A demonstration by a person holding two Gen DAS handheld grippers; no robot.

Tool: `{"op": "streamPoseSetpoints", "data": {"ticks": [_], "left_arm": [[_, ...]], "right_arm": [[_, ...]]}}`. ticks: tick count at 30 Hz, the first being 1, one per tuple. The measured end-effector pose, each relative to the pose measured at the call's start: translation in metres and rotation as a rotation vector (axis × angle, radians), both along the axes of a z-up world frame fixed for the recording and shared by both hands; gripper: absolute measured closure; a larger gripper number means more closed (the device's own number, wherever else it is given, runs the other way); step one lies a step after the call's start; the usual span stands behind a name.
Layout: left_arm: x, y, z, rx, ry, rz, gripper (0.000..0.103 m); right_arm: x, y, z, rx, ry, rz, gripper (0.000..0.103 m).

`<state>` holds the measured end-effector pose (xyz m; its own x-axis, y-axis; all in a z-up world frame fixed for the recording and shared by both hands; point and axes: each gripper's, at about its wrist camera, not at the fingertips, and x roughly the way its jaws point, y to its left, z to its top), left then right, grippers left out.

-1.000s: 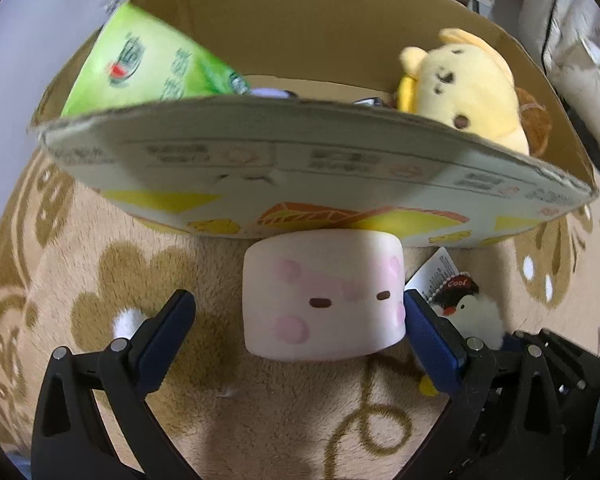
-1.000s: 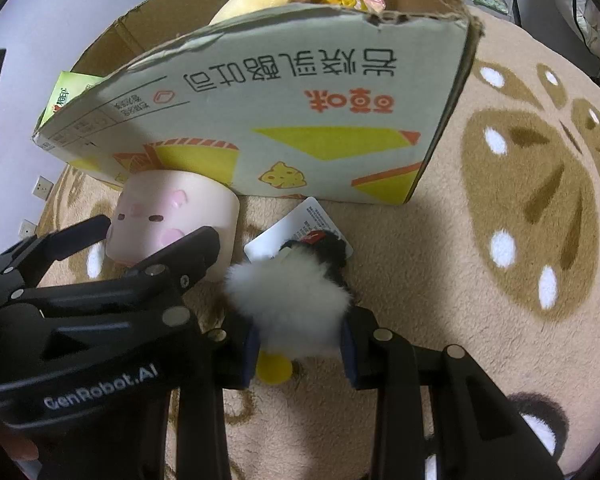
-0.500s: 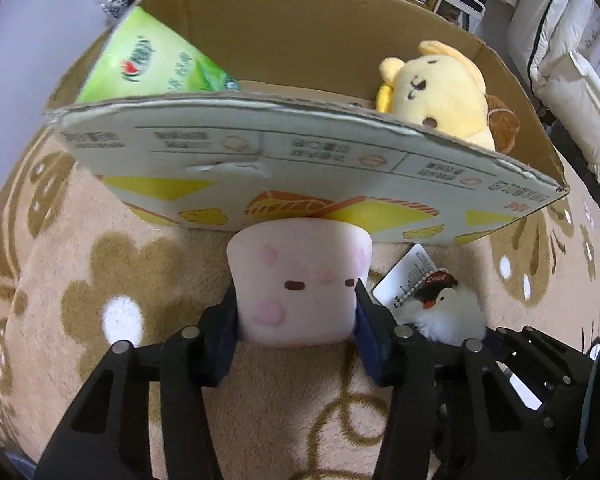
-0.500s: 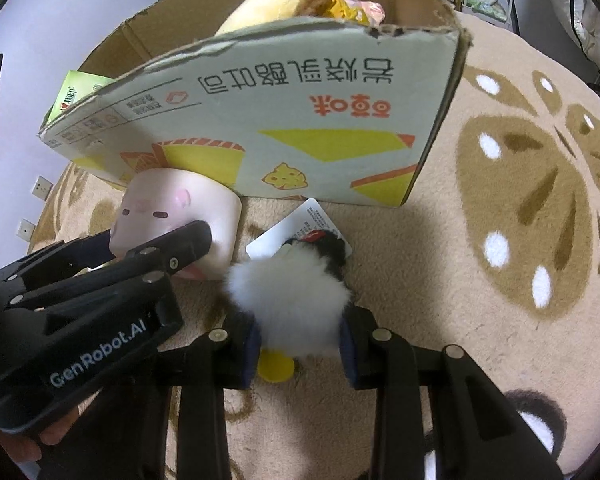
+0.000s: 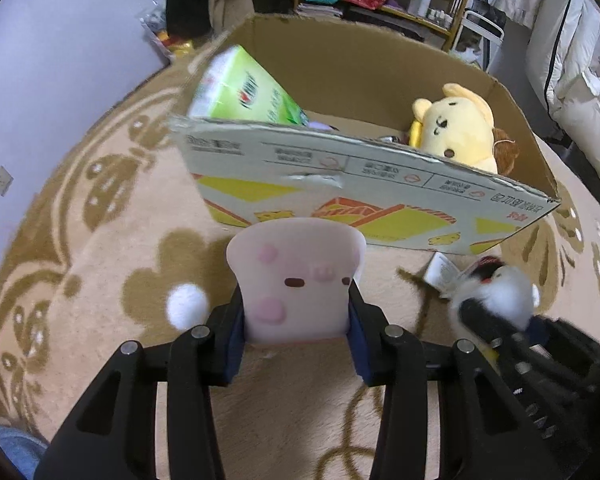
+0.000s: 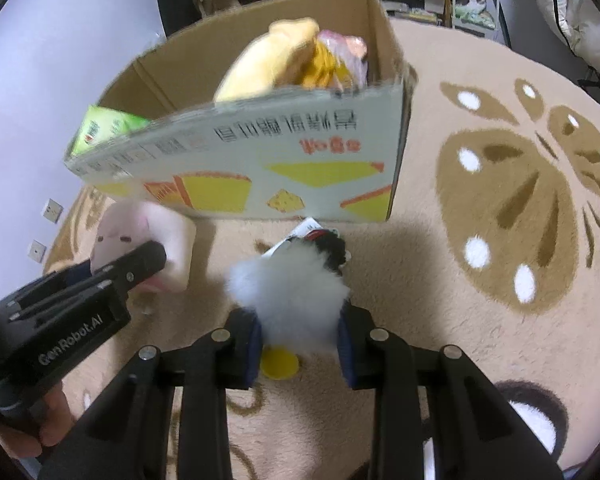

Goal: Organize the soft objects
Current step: 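Grasp the pink marshmallow plush with the left tool while the right tool grasps the white penguin plush, then carry both plush toys over the box, lower them in and open both tools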

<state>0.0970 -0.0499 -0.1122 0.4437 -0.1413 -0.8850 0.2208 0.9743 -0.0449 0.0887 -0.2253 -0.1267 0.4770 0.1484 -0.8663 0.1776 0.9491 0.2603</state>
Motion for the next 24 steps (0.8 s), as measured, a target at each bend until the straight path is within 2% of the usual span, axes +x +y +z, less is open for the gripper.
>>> {"op": "streamPoseSetpoints", "data": {"ticks": [2,5,13,15,17,24], "left_arm": [[-0.005,0.005,0.008,0.007,-0.019,0.01,0.061],[0.009,0.012,0.014,0.001,-0.037,0.023,0.061],[0.009,0.014,0.04,0.064,-0.151,0.024,0.062],[0.008,0.014,0.048,0.084,-0.188,0.018,0.062],[0.007,0.014,0.057,0.063,-0.224,0.009,0.062],[0.005,0.013,0.084,0.072,-0.345,0.012,0.062]], "right_arm": [[-0.004,0.0,0.008,-0.006,-0.026,-0.003,0.071],[-0.009,0.003,0.021,-0.015,-0.071,-0.01,0.071],[-0.029,0.008,0.063,-0.023,-0.234,-0.003,0.071],[-0.029,0.009,0.068,-0.023,-0.262,0.0,0.071],[-0.028,0.01,0.072,-0.021,-0.284,-0.002,0.071],[-0.023,0.008,0.084,-0.01,-0.353,-0.003,0.071]]}}
